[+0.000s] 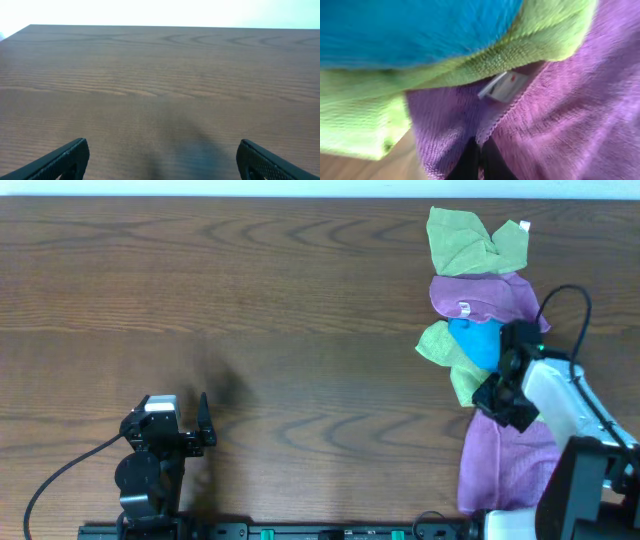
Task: Fold the cloth
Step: 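Grasp the edge of the bottom purple cloth with the right gripper, then lift the purple cloth and carry it left toward the table center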
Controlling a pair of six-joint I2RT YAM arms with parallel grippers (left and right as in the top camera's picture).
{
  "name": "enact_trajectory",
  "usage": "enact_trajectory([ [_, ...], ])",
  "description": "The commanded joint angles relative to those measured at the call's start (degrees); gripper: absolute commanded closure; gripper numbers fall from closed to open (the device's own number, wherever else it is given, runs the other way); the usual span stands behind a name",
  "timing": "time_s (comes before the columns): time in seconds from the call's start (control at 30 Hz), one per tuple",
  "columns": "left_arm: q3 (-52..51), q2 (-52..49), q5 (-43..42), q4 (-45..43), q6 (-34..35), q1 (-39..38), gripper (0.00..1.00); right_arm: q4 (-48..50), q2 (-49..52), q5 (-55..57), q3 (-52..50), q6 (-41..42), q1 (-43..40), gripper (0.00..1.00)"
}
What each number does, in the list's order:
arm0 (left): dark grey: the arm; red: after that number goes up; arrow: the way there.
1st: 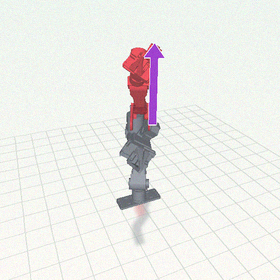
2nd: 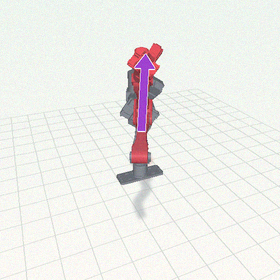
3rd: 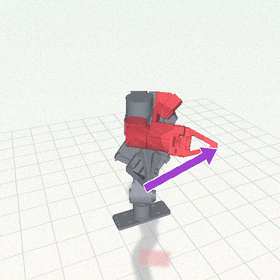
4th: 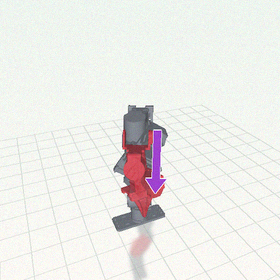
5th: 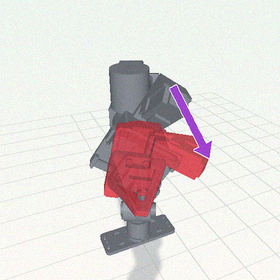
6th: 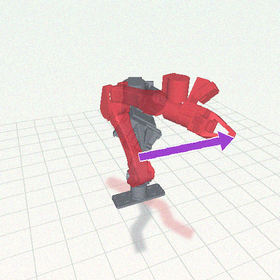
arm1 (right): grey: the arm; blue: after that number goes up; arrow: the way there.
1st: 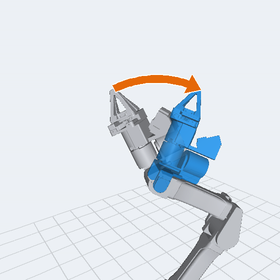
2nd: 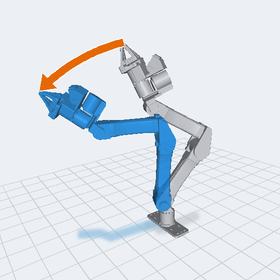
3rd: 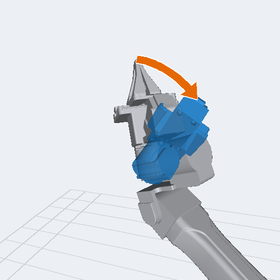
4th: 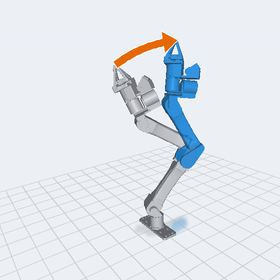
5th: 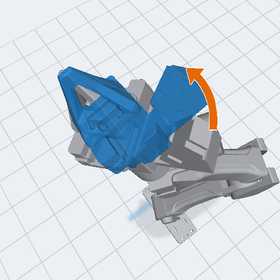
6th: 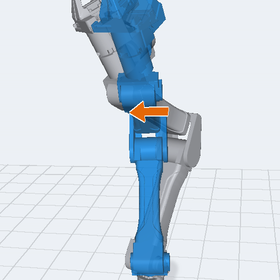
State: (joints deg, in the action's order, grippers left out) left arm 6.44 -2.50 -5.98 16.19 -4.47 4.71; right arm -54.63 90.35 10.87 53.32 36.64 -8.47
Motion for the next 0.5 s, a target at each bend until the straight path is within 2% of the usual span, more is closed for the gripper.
enact_trajectory([
  [0.0, -1.31, 0.28, 0.39, 0.63, 0.42, -0.24, 0.04, -4.11, -3.72, -0.11, 9.29, -2.34, -0.44, 0.99],
  [0.27, -1.31, 0.28, 0.39, 0.63, 0.42, -0.24, 0.05, -15.69, -8.39, -1.18, 29.44, -8.90, 0.55, 0.99],
  [0.47, -1.31, 0.28, 0.39, 0.63, 0.42, -0.24, 0.05, -16.28, -11.52, -11.80, 43.67, -16.20, 6.51, 0.99],
])
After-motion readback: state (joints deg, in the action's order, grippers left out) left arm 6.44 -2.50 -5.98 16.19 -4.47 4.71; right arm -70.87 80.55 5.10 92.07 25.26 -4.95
